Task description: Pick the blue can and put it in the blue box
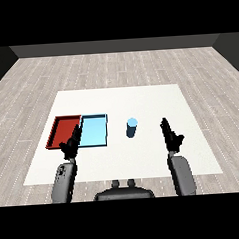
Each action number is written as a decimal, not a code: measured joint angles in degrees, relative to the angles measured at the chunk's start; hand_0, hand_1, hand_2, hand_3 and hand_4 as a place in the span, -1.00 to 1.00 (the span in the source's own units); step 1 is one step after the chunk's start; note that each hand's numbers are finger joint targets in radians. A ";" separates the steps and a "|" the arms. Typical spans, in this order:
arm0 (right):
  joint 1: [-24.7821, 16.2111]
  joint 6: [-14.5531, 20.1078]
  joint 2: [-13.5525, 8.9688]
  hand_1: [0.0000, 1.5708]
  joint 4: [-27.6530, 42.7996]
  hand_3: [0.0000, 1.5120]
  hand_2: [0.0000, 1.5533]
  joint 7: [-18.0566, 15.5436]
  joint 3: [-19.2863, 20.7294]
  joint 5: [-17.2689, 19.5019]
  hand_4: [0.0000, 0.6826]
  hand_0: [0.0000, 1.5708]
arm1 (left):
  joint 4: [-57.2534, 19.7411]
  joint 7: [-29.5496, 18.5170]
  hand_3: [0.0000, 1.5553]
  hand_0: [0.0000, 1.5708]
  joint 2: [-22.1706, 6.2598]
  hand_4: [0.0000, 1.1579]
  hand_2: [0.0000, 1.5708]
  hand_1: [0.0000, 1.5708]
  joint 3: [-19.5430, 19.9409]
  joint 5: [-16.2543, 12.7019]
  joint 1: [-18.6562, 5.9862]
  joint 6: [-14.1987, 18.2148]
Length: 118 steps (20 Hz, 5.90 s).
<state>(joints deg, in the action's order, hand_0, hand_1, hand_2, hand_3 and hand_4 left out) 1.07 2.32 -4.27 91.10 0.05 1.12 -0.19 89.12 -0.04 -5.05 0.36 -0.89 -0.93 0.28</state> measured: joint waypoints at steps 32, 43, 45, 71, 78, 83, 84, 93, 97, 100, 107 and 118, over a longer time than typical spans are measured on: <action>17.16 -9.40 0.97 -1.00 -21.12 -1.00 -1.00 -17.65 4.92 -9.14 -1.00 -1.00 | -2.59 -25.78 -1.00 -1.00 2.60 -1.00 -1.00 -1.00 3.49 -6.56 -1.23 -5.93; 22.91 -8.09 1.82 -1.00 -31.47 -1.00 -1.00 -17.81 6.58 -11.11 -1.00 -1.00 | 1.61 -23.46 -1.00 -1.00 3.02 -1.00 -1.00 -1.00 2.83 -7.31 0.39 -4.96; 22.38 -8.52 2.08 -1.00 -32.32 -1.00 -1.00 -18.42 6.40 -11.43 -1.00 -1.00 | 2.92 -22.91 -1.00 -1.00 2.91 -1.00 -1.00 -1.00 2.96 -7.70 0.82 -4.95; 31.91 -7.06 3.89 -1.00 -55.39 -1.00 -1.00 -28.97 2.64 -15.01 -1.00 -1.00 | 2.21 -24.60 -1.00 -1.00 2.40 -1.00 -1.00 -1.00 3.87 -8.92 1.19 -5.86; 33.36 -6.24 3.77 -1.00 -56.76 -1.00 -1.00 -29.16 0.77 -16.64 -1.00 -1.00 | 0.37 -25.58 -1.00 -1.00 3.21 -1.00 -1.00 -1.00 3.22 -7.73 -0.33 -4.06; 36.50 -6.66 3.98 -1.00 -61.38 -1.00 -1.00 -30.49 1.16 -17.32 -1.00 -1.00 | 1.08 -25.30 -1.00 -1.00 2.55 -1.00 -1.00 -1.00 3.82 -8.35 0.37 -4.71; 36.84 -5.97 4.04 -1.00 -61.62 -1.00 -1.00 -30.61 -0.12 -18.49 -1.00 -1.00 | 0.27 -25.50 -1.00 -1.00 2.49 -1.00 -1.00 -1.00 3.89 -8.19 -0.04 -4.71; 41.31 -5.99 4.12 -1.00 -68.52 -1.00 -1.00 -33.38 -2.83 -21.47 -1.00 -1.00 | -0.01 -25.86 -1.00 -1.00 1.60 -1.00 -1.00 -1.00 4.89 -9.08 -0.25 -5.85; 42.36 -6.83 4.06 -1.00 -70.31 -1.00 -1.00 -33.70 -3.11 -22.28 -1.00 -1.00 | 0.28 -25.92 -1.00 -1.00 1.79 -1.00 -1.00 -1.00 4.75 -8.88 -0.29 -5.63; 44.30 -6.56 4.16 -1.00 -72.74 -1.00 -1.00 -34.30 -3.96 -23.95 -1.00 -1.00 | 0.44 -26.16 -1.00 -1.00 2.72 -1.00 -1.00 -1.00 4.08 -8.37 0.14 -4.92; 46.92 -1.20 4.14 0.99 -76.62 0.91 0.91 -34.83 -5.59 -24.66 0.93 0.99 | 2.89 -25.74 -1.00 -1.00 2.67 -1.00 -1.00 -1.00 3.67 -8.40 2.31 -5.10; 45.67 5.39 4.13 0.93 -71.96 0.87 0.88 -31.70 -9.28 -23.57 0.92 0.93 | 2.10 -25.69 -1.00 -1.00 2.78 -1.00 -1.00 -1.00 3.40 -8.52 1.98 -5.72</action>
<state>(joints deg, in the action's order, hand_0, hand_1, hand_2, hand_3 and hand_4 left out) 46.75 7.71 -0.15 19.15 -31.65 -8.16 -23.77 91.22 -25.73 -2.28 3.76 -9.41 1.05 -5.44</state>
